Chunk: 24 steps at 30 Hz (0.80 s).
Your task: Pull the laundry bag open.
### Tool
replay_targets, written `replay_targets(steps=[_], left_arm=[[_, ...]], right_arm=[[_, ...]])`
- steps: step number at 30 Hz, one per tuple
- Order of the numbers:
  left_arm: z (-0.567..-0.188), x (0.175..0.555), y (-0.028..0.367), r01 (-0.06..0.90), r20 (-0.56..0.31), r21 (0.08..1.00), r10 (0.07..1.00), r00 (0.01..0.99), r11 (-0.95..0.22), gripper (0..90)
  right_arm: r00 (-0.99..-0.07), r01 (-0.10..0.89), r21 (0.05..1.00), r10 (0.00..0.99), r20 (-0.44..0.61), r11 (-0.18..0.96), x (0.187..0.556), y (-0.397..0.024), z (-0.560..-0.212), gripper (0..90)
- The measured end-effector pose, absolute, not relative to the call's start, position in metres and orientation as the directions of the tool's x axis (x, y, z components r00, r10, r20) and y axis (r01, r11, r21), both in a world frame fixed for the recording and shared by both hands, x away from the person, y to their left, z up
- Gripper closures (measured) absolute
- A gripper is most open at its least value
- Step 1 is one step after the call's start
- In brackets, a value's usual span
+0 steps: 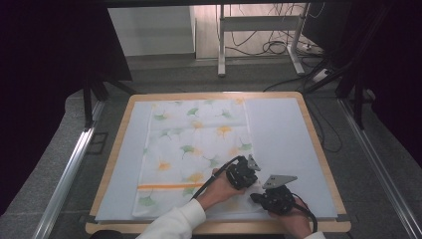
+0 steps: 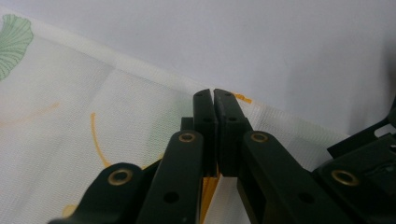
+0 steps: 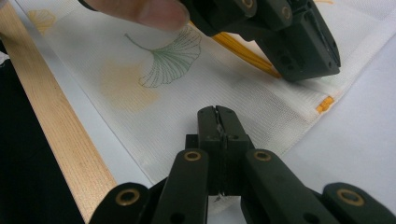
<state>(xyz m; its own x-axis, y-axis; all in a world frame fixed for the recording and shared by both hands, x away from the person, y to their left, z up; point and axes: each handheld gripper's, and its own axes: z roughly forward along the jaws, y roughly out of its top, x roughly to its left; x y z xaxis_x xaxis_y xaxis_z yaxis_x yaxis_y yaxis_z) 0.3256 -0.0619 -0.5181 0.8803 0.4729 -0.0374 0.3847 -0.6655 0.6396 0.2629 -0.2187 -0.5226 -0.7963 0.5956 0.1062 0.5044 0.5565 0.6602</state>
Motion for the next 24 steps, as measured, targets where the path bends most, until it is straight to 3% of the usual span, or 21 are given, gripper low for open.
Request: replay_targets(steps=[13, 24], left_arm=[[-0.519, 0.324, -0.061, 0.386, -0.041, 0.654, 0.478, 0.877, -0.651, 90.0], [-0.52, 0.323, -0.061, 0.361, -0.016, 0.66, 0.468, 0.884, -0.659, 90.0]], right_arm=[[-0.789, 0.515, 0.654, 0.605, 0.108, 0.555, 0.264, -0.22, -0.521, 89.3], [-0.691, 0.591, 0.66, 0.714, 0.118, 0.463, 0.287, -0.231, -0.52, 89.4]])
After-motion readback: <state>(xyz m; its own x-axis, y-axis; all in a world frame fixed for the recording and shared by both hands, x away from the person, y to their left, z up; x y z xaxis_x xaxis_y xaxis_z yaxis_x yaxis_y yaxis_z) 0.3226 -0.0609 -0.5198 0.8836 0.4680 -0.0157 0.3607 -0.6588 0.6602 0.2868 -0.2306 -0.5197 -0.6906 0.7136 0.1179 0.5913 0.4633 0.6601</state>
